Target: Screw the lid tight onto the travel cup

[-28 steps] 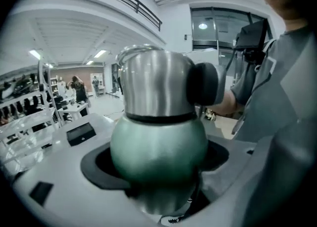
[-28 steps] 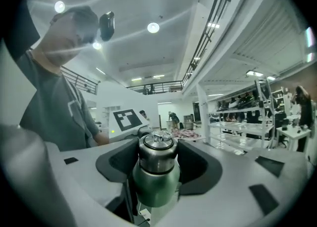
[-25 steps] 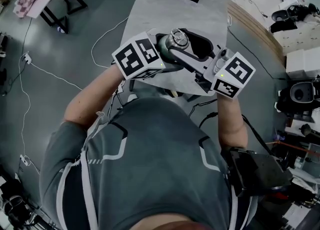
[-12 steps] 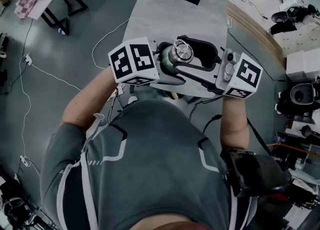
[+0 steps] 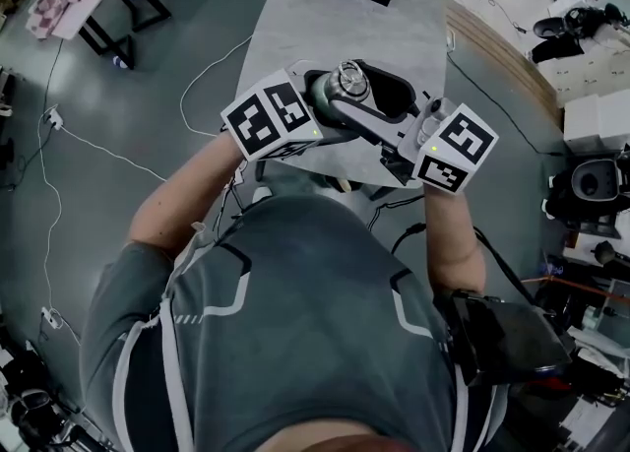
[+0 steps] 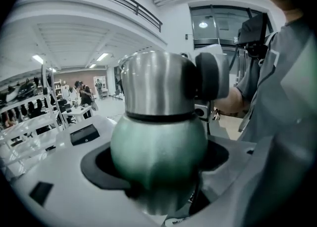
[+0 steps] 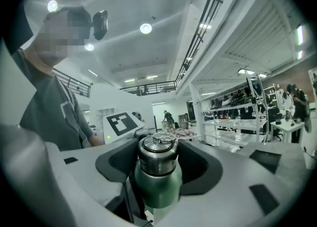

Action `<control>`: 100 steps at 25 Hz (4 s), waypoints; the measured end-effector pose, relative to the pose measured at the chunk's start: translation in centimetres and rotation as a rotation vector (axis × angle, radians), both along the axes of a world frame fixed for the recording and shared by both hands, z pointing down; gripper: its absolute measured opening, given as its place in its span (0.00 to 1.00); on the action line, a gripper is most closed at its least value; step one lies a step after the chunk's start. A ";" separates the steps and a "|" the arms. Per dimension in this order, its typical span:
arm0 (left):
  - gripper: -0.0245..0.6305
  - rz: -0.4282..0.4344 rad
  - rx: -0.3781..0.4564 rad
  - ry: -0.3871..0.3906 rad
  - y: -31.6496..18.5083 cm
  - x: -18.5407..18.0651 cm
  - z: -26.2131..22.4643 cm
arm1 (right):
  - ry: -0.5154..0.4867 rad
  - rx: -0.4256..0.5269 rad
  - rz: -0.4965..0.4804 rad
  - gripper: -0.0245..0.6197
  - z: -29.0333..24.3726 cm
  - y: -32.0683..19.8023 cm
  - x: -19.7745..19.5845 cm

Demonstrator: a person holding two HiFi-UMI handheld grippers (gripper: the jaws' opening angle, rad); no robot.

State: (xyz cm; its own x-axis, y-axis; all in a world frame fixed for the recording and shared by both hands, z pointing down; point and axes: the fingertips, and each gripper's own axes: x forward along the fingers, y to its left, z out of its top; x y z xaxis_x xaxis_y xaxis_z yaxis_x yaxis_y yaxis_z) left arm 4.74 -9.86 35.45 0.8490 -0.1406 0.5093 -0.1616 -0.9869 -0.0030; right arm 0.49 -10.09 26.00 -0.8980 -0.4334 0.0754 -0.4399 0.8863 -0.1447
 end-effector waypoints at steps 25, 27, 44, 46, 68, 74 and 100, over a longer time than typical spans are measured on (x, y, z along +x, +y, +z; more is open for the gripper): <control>0.65 -0.167 -0.012 0.250 -4.7 -3.1 -1.5 | 0.016 0.091 0.348 0.29 -0.7 -3.8 8.1; 0.65 -0.189 -0.006 0.253 -5.7 -3.4 -1.1 | 0.020 0.085 0.400 0.24 -0.2 -4.5 9.0; 0.65 -0.368 0.016 0.263 -13.3 -1.3 6.9 | 0.137 -0.003 0.704 0.10 9.2 -8.1 18.4; 0.65 -0.387 0.002 0.266 -14.0 -1.2 8.4 | 0.144 -0.021 0.723 0.10 11.0 -8.5 18.6; 0.65 -0.392 -0.063 0.121 -20.0 2.8 29.3 | 0.173 -0.220 0.782 0.10 26.8 -11.1 20.7; 0.65 -0.387 -0.054 0.079 -21.4 3.4 32.6 | 0.172 -0.262 0.776 0.10 29.6 -10.6 20.5; 0.66 -0.340 -0.067 0.001 -19.6 1.9 34.6 | 0.185 -0.236 0.773 0.10 26.4 -8.6 20.7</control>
State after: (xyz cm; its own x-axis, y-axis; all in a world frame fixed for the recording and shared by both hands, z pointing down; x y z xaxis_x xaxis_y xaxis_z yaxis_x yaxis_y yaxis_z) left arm 6.63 -29.49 70.02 0.7598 -0.3815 0.5265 -0.4811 -0.8746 0.0605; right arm 21.18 -18.72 52.42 -0.3175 -0.8776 0.3591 -0.9476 0.2798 -0.1542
